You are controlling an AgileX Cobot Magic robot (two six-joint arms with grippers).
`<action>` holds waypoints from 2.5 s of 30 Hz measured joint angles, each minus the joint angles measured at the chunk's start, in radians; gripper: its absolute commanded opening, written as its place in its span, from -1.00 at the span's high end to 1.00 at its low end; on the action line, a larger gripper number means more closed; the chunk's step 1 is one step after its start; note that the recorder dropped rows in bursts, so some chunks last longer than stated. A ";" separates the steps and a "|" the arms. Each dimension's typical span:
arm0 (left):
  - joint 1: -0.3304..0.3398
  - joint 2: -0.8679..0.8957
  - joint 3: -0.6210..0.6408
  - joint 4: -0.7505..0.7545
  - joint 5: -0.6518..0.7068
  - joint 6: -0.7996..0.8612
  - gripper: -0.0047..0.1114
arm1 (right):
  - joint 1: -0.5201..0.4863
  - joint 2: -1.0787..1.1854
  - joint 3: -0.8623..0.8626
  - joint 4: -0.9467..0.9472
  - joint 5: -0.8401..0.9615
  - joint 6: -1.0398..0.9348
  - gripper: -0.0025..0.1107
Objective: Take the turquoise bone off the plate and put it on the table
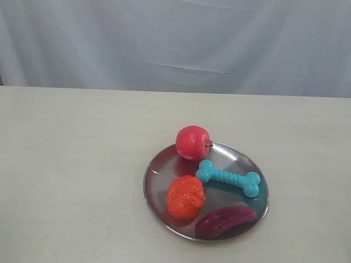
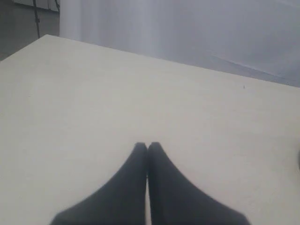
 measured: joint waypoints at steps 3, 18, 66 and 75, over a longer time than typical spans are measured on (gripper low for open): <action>0.000 0.000 0.000 0.000 0.000 0.000 0.92 | 0.000 0.000 0.000 0.000 0.000 0.000 0.96; 0.000 0.000 0.000 0.000 0.000 0.000 0.92 | 0.000 0.000 0.000 0.000 0.000 0.000 0.96; 0.000 0.000 0.000 0.000 0.000 0.000 0.92 | 0.000 0.000 0.000 0.017 -0.363 0.000 0.96; 0.000 0.000 0.000 0.000 0.000 0.000 0.92 | 0.000 -0.001 0.000 0.019 -0.783 0.000 0.96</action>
